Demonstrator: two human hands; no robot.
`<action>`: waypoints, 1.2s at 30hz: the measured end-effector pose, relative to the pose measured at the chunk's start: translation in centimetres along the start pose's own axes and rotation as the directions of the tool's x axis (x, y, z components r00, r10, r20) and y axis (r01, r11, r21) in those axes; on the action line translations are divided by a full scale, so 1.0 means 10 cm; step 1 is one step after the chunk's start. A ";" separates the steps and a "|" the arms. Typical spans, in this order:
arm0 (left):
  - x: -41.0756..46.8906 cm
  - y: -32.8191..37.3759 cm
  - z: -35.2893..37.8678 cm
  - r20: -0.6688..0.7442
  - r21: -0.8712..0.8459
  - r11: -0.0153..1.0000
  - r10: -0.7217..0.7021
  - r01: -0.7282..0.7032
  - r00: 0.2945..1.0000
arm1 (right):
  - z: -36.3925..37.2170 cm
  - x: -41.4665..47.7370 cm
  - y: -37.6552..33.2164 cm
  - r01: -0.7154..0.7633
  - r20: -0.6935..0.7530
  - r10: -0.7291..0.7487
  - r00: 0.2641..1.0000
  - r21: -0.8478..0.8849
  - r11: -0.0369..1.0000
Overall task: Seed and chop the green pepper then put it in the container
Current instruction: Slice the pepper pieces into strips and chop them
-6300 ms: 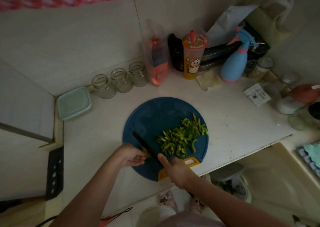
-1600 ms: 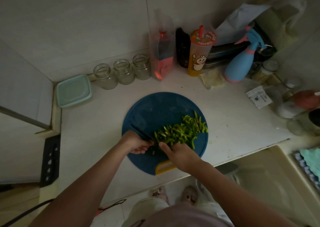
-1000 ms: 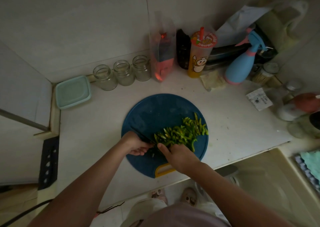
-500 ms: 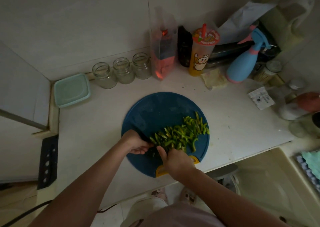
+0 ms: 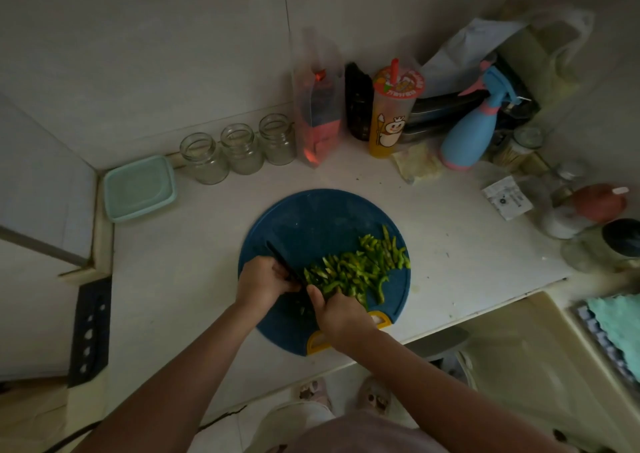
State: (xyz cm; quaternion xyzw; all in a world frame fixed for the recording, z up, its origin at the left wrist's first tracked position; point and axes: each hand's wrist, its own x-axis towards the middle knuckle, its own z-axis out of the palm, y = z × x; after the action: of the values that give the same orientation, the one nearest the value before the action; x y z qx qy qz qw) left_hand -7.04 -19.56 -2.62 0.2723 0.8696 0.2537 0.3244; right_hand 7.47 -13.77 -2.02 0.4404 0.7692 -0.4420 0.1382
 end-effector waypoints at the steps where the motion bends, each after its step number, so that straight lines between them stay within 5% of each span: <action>1: 0.00 -0.01 0.00 -0.004 -0.008 1.000 0.009 -0.009 1.000 | -0.01 -0.03 0.01 -0.007 0.012 0.007 1.000 0.001 1.000; 5: -0.02 -0.03 0.04 -0.018 -0.072 0.997 0.005 -0.006 1.000 | -0.03 -0.13 0.06 -0.057 0.011 0.056 0.998 0.025 0.998; 9: -0.05 -0.06 0.09 -0.033 -0.034 0.999 0.030 -0.031 0.999 | -0.05 -0.21 0.10 -0.187 0.002 0.193 0.981 0.261 0.947; 20: -0.08 0.09 0.27 -0.060 0.033 0.995 0.093 -0.091 0.994 | -0.06 -0.25 0.15 -0.032 -0.075 0.039 0.996 0.096 0.995; 30: -0.05 0.05 0.26 -0.213 0.025 0.998 0.059 -0.054 0.975 | -0.06 -0.25 0.20 -0.119 -0.088 0.137 0.987 0.187 0.975; 36: -0.07 0.00 0.08 0.033 0.107 0.990 0.084 -0.087 0.996 | -0.07 -0.19 0.26 -0.191 0.077 0.174 0.982 0.379 0.906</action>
State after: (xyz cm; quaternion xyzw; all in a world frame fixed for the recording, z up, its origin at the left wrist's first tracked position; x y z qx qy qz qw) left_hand -6.02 -19.76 -2.87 0.3301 0.8651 0.2158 0.3101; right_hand 10.74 -13.68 -1.90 0.5195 0.6199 -0.5785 0.1059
